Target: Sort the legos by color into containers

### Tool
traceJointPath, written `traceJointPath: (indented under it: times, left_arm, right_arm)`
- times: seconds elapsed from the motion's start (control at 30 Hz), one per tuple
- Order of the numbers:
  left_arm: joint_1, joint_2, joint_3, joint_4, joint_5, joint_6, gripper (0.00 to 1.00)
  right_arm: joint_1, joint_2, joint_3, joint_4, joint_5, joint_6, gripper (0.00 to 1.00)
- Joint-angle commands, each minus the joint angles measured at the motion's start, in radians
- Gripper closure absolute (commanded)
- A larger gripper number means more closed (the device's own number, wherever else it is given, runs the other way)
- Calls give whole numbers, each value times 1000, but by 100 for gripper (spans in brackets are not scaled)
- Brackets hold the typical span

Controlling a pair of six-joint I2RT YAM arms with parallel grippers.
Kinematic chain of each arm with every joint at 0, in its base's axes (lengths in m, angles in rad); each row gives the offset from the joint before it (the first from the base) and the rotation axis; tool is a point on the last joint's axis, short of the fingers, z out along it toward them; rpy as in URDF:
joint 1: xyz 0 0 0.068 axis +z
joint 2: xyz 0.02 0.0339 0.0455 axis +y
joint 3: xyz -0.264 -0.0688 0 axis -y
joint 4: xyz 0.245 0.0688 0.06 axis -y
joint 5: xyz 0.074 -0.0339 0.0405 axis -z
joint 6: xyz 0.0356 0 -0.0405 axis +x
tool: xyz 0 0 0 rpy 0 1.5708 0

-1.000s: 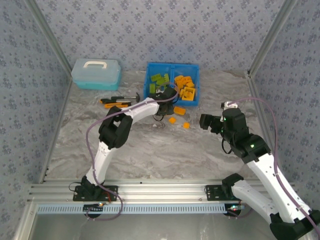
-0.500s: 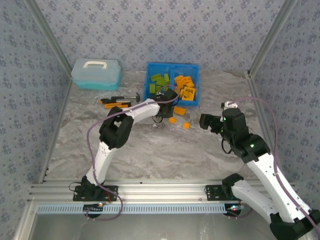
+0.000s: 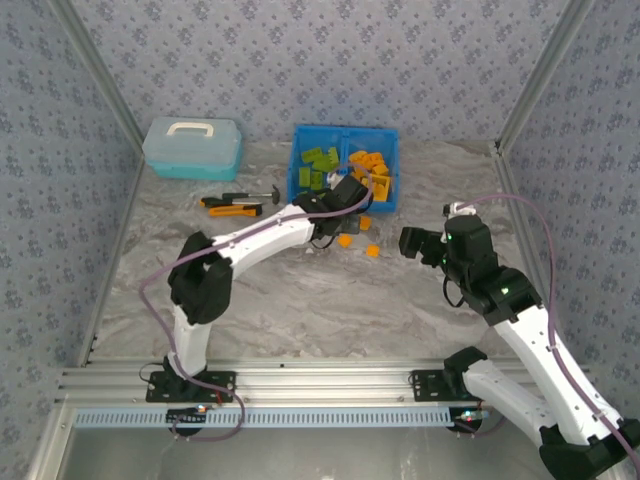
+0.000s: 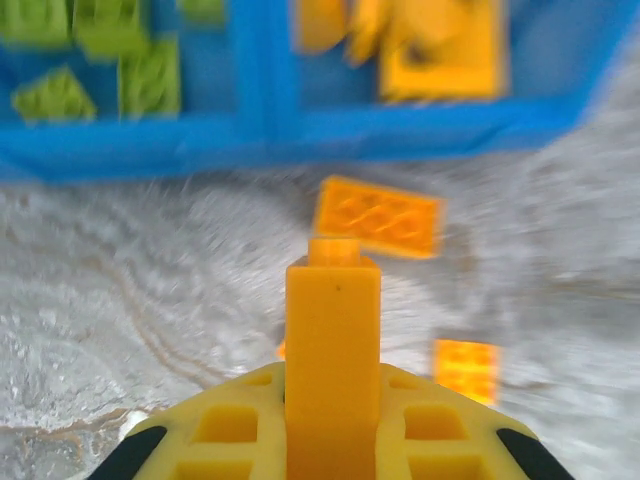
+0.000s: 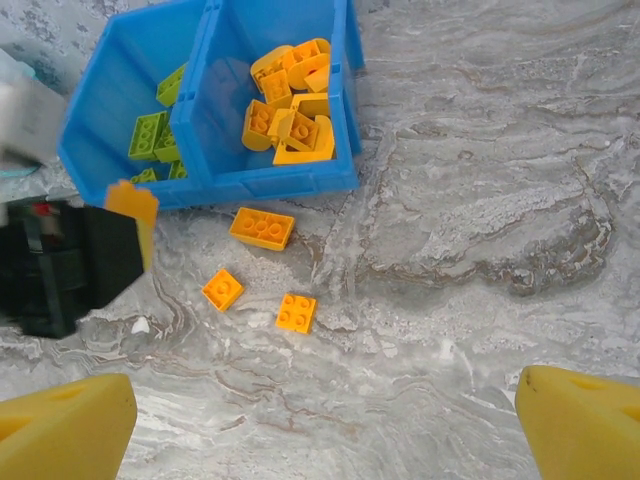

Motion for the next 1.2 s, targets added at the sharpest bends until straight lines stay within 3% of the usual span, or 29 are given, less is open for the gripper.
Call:
traceJointPath:
  times: [0.0, 0.23, 0.4, 0.63, 0.8, 1.0, 1.1, 1.17]
  left_arm:
    - [-4, 9, 106, 88, -78, 106, 89]
    - [13, 346, 556, 105, -212, 340, 87]
    - [52, 523, 770, 100, -191, 349, 84]
    - [96, 629, 885, 70, -99, 346, 71]
    - [96, 584, 894, 33, -77, 330, 50]
    - [94, 433, 879, -50, 31, 318, 43]
    - [95, 279, 751, -61, 67, 312, 43]
    - [95, 132, 558, 1, 97, 324, 42]
  right_arm:
    - [-6, -17, 33, -20, 0, 20, 0]
    - [-2, -44, 25, -48, -6, 37, 0]
    - [0, -75, 21, -88, -9, 37, 0]
    - [0, -87, 0, -91, -23, 46, 0]
    - [0, -70, -8, -56, -37, 48, 0]
    - [0, -5, -8, -33, -64, 33, 0]
    - [1, 61, -16, -12, -104, 22, 0]
    - [4, 128, -17, 10, -145, 17, 0]
